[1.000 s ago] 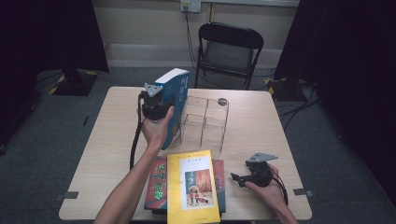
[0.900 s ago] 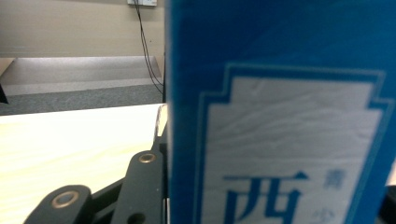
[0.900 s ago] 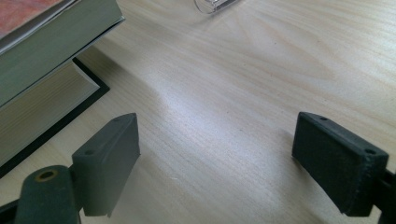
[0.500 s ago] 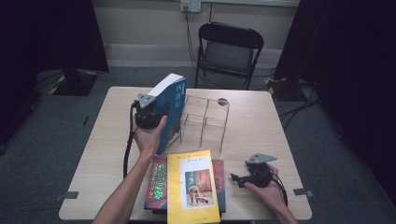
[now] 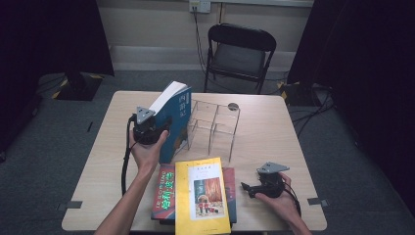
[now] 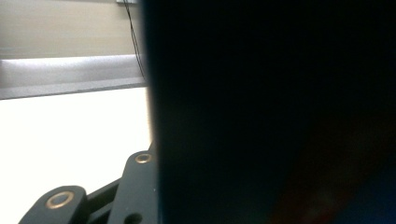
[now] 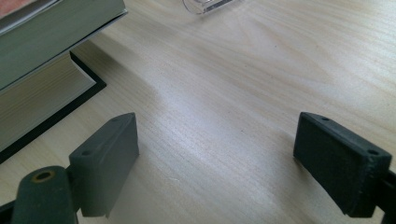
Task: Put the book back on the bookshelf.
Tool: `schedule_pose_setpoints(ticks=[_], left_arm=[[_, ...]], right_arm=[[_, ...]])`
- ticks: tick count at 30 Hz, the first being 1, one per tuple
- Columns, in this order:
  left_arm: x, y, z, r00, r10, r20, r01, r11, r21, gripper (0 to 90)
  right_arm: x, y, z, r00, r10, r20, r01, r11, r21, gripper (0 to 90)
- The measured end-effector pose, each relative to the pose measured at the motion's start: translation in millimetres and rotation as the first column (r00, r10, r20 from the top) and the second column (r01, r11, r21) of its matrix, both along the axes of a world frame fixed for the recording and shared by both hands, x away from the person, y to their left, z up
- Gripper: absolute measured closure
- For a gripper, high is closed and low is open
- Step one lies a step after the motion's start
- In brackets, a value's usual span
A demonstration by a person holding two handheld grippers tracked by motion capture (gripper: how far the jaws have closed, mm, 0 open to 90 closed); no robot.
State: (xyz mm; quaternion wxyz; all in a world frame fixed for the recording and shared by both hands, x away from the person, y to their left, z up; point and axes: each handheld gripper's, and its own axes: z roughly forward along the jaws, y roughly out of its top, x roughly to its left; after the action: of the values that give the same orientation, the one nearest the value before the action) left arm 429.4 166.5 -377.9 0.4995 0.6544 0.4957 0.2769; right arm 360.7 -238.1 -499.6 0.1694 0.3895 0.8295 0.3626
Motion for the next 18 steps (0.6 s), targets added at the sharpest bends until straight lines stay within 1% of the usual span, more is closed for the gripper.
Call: schedule_pose_setpoints(ticks=[2, 5, 6, 7, 9, 12, 14, 16, 18], left_arm=[[-2.1, 2.3, 1.2, 1.0000, 0.001, -0.008, -0.001, 1.0000, -0.001, 58.9], [-4.5, 5.2, 3.3, 0.9996, -0.021, -0.018, 0.021, 0.9997, -0.009, 57.5], [-5.6, 6.2, 4.1, 0.9994, -0.027, -0.024, 0.026, 0.9993, -0.027, 56.0], [-6.9, 6.2, 4.8, 0.9993, -0.026, -0.027, 0.025, 0.9992, -0.031, 54.6], [-8.8, 6.9, 5.8, 0.9992, -0.033, -0.022, 0.033, 0.9990, -0.029, 54.3], [-10.0, 8.6, 7.0, 0.9986, -0.046, -0.024, 0.045, 0.9983, -0.036, 52.4], [-10.7, 9.9, 8.4, 0.9985, -0.051, -0.017, 0.051, 0.9979, -0.040, 51.7], [-11.6, 9.2, 10.5, 0.9987, -0.049, -0.015, 0.049, 0.9985, -0.026, 48.9], [-12.7, 9.0, 12.4, 0.9986, -0.050, -0.014, 0.050, 0.9986, -0.018, 48.6]], right_arm=[[0.0, 0.1, 0.0, 1.0000, -0.001, 0.000, 0.001, 1.000, 0.000, 13.6], [-0.1, 0.3, 0.0, 1.0000, -0.003, -0.001, 0.003, 1.000, 0.001, 13.6], [-0.1, 0.5, 0.1, 1.0000, -0.004, -0.002, 0.004, 1.000, 0.000, 13.6], [-0.1, 1.0, 0.2, 1.0000, -0.007, -0.004, 0.007, 1.000, 0.001, 13.6], [-0.1, 1.5, 0.3, 0.9999, -0.011, -0.005, 0.011, 1.000, 0.000, 13.6], [-0.1, 1.4, 0.2, 0.9999, -0.011, -0.005, 0.011, 1.000, 0.001, 13.6], [-0.1, 1.3, 0.1, 0.9999, -0.010, -0.004, 0.010, 1.000, 0.002, 13.6], [-0.2, 1.2, 0.0, 1.0000, -0.010, -0.002, 0.010, 1.000, 0.002, 13.6], [-0.2, 1.2, 0.0, 1.0000, -0.009, -0.002, 0.009, 1.000, 0.002, 13.6]])
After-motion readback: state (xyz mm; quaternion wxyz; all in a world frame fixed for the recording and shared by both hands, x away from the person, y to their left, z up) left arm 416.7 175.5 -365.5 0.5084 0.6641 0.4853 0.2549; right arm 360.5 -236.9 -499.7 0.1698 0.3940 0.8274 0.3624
